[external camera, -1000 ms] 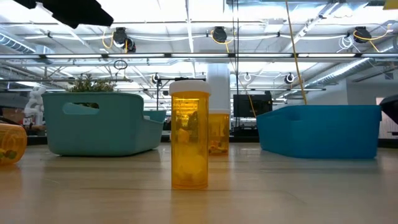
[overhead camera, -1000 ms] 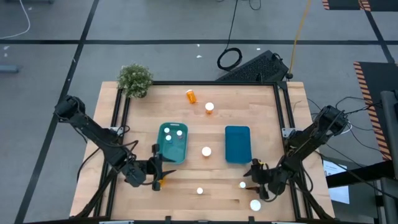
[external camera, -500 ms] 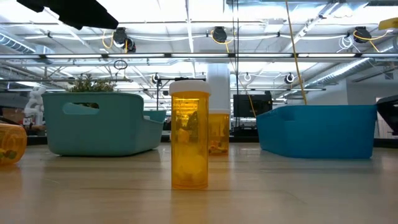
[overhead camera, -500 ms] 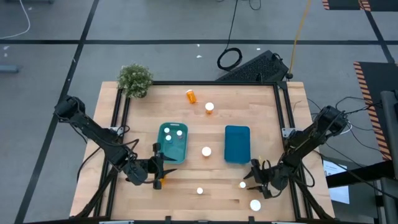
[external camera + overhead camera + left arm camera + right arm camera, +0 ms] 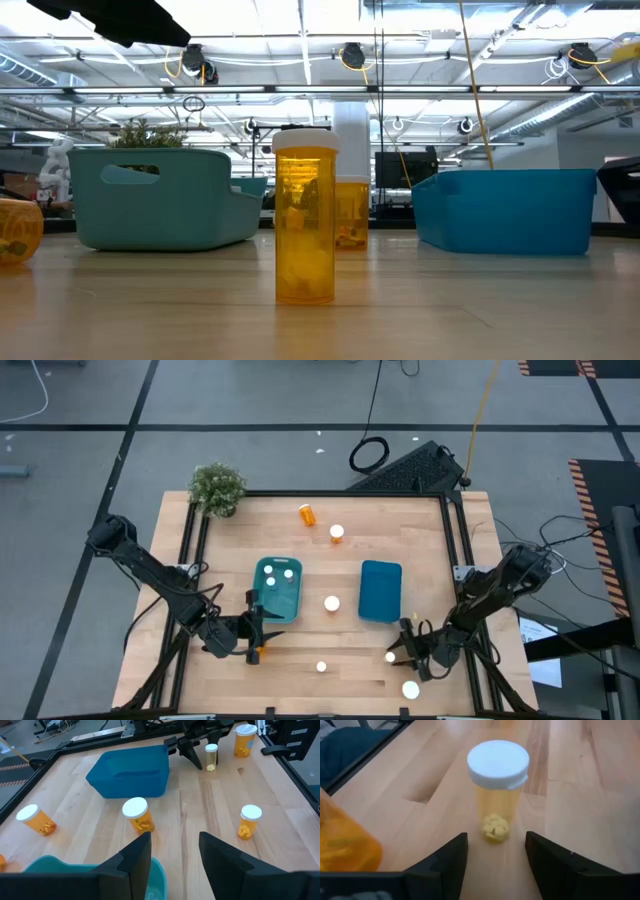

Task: Pick and place medicine bottles into bin by pill shape (circle, oval)
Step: Put the small yellow pill bottle into the green bin

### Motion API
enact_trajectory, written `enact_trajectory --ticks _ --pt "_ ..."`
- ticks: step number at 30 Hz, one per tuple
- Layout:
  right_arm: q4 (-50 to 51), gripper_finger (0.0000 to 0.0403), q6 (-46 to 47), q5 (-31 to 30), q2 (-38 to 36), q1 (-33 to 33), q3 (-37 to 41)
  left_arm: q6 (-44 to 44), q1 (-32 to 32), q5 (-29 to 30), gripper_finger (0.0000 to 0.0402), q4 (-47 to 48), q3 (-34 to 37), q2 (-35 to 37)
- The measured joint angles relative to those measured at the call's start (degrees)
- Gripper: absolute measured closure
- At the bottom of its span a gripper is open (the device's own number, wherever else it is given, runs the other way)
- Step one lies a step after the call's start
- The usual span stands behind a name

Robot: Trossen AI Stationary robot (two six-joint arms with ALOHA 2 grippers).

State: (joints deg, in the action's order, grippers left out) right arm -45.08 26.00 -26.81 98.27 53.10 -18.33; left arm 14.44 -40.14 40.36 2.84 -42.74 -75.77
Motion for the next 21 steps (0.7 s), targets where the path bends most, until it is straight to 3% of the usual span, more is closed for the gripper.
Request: enact_trajectory --ticks 21 --pt "-7.6 0.0259 -2.3 -1.0 5.7 0.0 -0.1 -0.4 0.0 0.0 0.0231 0.0 0.0 0.0"
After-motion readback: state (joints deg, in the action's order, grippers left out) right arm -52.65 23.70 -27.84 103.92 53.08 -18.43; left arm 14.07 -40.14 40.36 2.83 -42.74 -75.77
